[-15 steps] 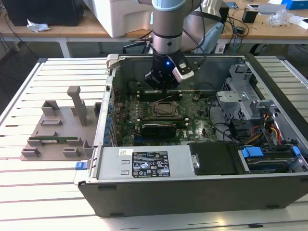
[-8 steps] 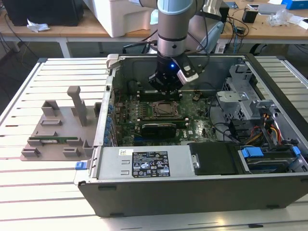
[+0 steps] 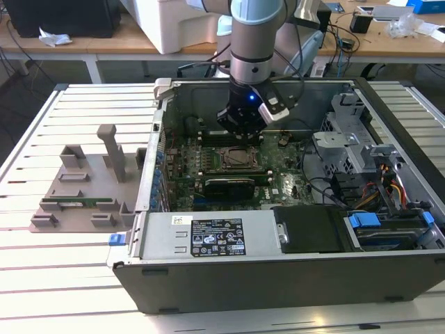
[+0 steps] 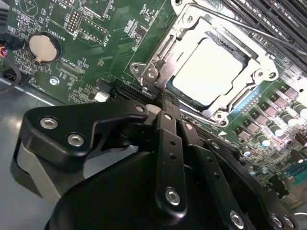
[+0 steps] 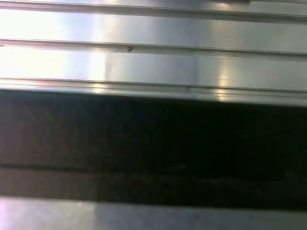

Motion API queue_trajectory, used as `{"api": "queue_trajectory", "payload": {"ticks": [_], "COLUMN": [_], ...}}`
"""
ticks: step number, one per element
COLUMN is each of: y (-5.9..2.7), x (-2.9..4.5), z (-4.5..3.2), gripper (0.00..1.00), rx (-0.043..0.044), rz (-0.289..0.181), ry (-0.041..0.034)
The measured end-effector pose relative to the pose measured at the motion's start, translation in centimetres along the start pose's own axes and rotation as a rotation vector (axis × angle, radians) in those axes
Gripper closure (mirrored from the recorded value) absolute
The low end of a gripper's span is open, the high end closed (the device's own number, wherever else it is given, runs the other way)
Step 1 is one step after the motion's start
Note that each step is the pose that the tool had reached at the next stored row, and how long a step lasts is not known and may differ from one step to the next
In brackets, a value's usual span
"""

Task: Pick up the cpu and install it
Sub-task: 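Install the first cpu locking lever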

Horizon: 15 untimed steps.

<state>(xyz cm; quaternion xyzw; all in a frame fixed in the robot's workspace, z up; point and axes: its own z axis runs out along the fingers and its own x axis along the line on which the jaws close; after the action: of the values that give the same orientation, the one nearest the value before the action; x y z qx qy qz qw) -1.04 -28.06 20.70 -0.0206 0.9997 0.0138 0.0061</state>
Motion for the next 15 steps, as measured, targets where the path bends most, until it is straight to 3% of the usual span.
{"api": "queue_trajectory", "payload": {"ticks": [8, 15], "y": [-0.17, -0.18], "x": [-0.14, -0.21], "z": [0.52, 0.65], "gripper": [0.89, 0.89], "rx": [0.0061, 0.0062], "rz": [0.0, 0.0], "ry": [0.0009, 0.0005]}}
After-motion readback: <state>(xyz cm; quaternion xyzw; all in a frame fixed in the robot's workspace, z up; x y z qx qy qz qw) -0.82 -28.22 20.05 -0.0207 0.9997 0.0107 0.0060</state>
